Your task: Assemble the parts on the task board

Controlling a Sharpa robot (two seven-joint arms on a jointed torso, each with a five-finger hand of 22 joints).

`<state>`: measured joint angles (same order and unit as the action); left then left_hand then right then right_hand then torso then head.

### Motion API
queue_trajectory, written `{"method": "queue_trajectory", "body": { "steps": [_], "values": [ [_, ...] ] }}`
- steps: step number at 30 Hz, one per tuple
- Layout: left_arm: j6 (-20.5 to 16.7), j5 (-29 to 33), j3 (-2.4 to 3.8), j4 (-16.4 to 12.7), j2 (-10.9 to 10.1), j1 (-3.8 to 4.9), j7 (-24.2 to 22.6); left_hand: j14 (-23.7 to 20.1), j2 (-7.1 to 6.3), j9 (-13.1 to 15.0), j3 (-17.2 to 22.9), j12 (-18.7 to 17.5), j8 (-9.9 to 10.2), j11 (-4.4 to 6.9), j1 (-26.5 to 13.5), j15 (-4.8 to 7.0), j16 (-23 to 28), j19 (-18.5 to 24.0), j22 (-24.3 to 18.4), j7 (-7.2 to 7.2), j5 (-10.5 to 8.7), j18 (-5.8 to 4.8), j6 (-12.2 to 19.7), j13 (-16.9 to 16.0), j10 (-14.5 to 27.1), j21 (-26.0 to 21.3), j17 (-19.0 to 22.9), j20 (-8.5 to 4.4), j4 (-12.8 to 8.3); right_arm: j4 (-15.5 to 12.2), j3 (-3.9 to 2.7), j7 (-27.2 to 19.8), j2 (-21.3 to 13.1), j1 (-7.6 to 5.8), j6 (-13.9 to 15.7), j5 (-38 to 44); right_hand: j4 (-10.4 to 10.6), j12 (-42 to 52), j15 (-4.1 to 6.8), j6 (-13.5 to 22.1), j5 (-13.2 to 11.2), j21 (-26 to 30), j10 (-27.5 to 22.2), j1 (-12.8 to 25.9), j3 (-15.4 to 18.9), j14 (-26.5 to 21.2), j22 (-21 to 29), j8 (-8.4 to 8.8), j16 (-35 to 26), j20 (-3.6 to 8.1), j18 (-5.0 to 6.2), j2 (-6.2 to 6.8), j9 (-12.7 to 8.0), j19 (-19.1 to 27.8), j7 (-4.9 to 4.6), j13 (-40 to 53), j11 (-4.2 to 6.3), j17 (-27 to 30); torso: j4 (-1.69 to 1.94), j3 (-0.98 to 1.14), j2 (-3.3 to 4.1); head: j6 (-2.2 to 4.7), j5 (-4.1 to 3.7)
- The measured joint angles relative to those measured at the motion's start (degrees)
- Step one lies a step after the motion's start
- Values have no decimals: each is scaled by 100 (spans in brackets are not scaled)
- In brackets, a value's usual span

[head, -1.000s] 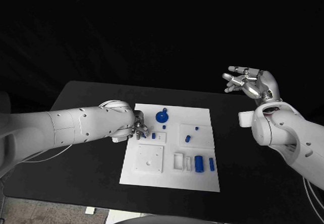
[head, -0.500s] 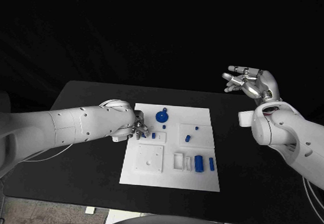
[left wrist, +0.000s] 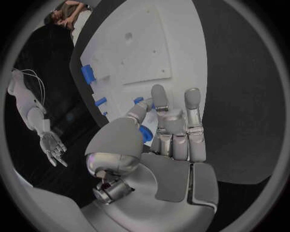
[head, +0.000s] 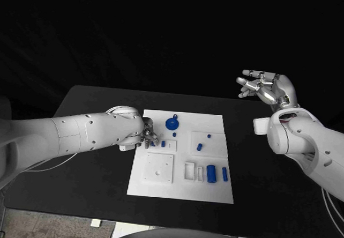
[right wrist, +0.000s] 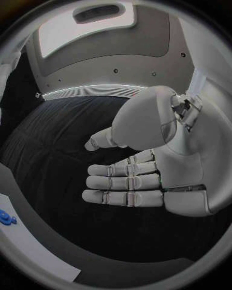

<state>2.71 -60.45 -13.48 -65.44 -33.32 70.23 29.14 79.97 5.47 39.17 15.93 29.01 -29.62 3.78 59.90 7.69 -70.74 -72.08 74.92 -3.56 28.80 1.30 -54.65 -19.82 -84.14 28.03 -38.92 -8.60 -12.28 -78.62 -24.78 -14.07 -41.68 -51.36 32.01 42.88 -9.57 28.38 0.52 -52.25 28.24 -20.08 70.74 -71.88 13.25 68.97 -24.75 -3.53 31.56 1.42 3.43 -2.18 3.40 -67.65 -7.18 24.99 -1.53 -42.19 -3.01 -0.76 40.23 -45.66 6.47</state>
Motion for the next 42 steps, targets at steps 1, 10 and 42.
{"method": "queue_trajectory", "body": {
  "steps": [1, 10, 42],
  "values": [
    [-2, 0, -1, 1, 1, 0, 0, 0, -6, 9, 1, 20, 0, 0, -6, 0, 0, 0, 0, 0, -1, 0, 0, 9, 0, 0, -7, 0, -1, 0, 0, 0, 0, 0, 0, 0, 0, 0, 0, 0, 0, 0, 0, 0, 0, 0, 0, 0, 0, 0, 0, 0, 0, 0, 0, 0, 0, 0, -1, 0, 0, 0, 0],
    [-21, 1, -9, 37, 36, -7, 7, 19, -28, 40, 35, 33, -16, 0, -28, 18, 0, -20, -1, 0, -45, 0, -2, 22, 0, 0, -41, -20, 7, 0, 0, 0, 2, 0, -1, 0, 0, 0, 0, 0, 0, 0, 0, 0, 0, 0, 0, 0, 0, 0, 0, 0, 0, 0, 0, 0, 0, 0, -4, 1, 0, 12, 5],
    [21, 9, -16, 218, 102, -20, 19, -4, -510, -597, -693, -123, 470, 2, 241, 19, 180, -62, -2, 467, -1007, 0, -550, 28, 2, -143, 234, -21, 790, 2, 0, 1, -9, 0, -3, 0, 0, 0, -20, 0, -1, 0, 0, 23, 0, -20, 24, 0, 0, 0, 0, -23, 0, 0, 0, -13, 0, 5, -3, 1, 1, 20, -28]
  ]
}}
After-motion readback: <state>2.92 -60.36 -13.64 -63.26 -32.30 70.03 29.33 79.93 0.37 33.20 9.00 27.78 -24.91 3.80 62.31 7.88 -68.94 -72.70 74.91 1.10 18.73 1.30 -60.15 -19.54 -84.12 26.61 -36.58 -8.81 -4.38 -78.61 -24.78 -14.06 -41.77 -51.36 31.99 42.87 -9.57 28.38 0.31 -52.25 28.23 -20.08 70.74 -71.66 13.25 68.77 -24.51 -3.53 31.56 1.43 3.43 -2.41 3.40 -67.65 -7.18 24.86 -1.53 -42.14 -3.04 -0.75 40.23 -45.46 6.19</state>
